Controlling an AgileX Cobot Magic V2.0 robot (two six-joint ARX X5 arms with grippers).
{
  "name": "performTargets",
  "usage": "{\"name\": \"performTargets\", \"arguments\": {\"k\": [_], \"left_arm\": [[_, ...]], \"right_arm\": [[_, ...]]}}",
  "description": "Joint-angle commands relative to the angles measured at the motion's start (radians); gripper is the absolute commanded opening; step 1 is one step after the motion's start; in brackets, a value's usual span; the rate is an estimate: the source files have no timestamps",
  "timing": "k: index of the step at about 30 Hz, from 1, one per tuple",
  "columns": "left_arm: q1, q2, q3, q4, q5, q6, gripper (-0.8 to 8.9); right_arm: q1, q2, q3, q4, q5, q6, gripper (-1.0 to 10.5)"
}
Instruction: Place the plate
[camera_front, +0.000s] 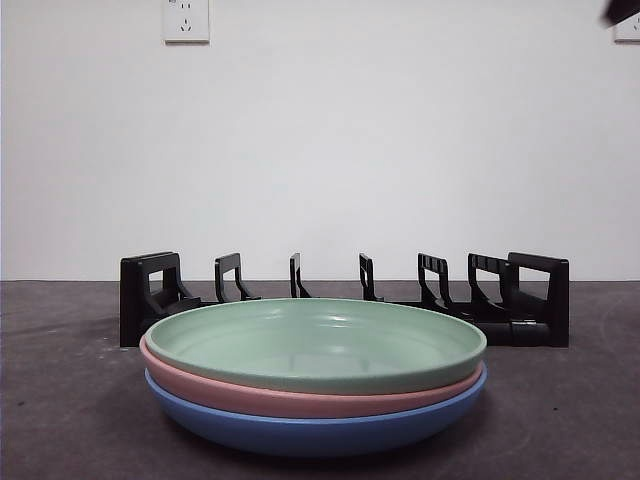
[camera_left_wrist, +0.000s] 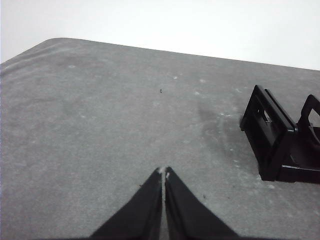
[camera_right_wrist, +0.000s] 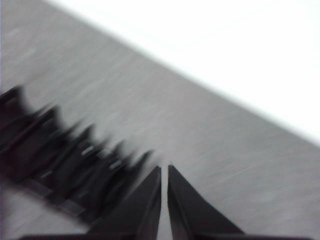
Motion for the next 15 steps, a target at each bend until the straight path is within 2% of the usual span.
{"name": "performTargets", "arguments": {"k": [1,4,8,12,15], "left_arm": [[0.0,-0.002,-0.013,-0.023,-0.002,-0.001,0.07],[0.0,-0.002,-0.013,-0.023,-0.002,-0.001,0.07],[0.0,-0.002,-0.013,-0.023,-0.002,-0.001,0.07],[0.0,-0.002,-0.013,-0.023,-0.002,-0.001,0.07],[0.0,-0.002,-0.013,-0.023,-0.002,-0.001,0.07]], "right_arm": [[-0.023,-0.239,-0.311,0.226,0.07,0.043,0.2],[-0.04,-0.483,-0.584,0.348,0.127,0.152,0.2],[-0.068,-0.716,-0.795,0.333,0.134,0.281,0.2],[-0.074,-0.837,-0.882,0.303,0.126,0.311,0.2],[-0.076,-0.83,-0.882,0.296,0.141,0.295,0.2]]}}
